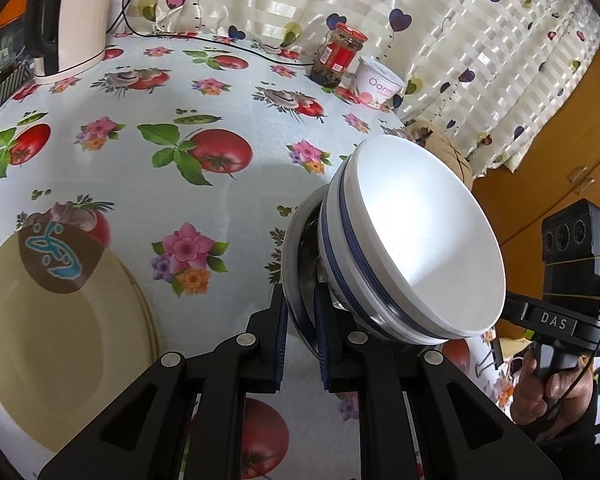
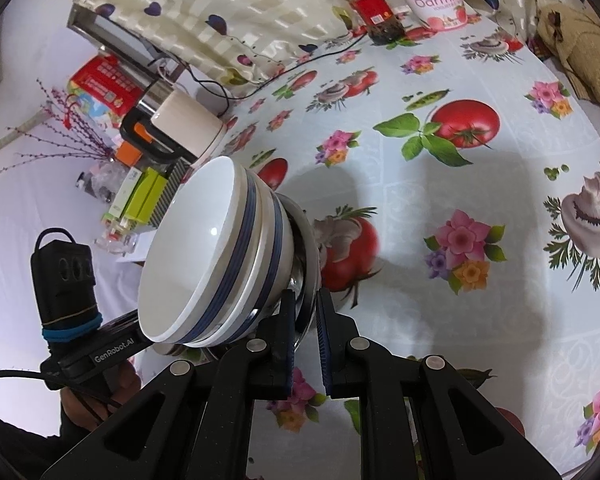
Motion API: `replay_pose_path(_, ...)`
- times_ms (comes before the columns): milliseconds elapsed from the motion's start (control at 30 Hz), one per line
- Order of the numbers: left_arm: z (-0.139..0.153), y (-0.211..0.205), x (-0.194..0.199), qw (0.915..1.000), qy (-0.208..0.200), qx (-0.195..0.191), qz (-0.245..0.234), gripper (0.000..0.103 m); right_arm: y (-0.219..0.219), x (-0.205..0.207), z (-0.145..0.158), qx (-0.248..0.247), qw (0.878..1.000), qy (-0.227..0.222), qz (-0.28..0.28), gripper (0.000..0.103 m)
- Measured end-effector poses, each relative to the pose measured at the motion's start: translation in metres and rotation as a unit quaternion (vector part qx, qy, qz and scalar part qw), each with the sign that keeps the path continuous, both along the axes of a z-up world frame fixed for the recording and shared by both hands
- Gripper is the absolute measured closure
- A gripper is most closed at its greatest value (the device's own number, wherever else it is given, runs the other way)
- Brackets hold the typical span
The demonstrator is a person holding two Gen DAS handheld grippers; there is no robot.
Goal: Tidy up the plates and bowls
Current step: 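Lift the bowl stack with both grippers and carry it toward the beige plates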
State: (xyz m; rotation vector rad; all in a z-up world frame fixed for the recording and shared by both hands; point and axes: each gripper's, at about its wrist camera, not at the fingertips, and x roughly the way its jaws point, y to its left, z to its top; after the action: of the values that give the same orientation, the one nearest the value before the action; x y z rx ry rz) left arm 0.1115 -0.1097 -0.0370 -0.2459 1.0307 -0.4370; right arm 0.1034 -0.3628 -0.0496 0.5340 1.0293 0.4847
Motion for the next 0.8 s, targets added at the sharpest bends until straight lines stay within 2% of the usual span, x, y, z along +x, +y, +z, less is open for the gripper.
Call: replay_pose_path(800,0.017,0.078,-0.027,0.9966,-0.021,0.002,0.08,0.09,0.077,0.011,0.026,-0.012,0.997,-0.019,0.072,0.091)
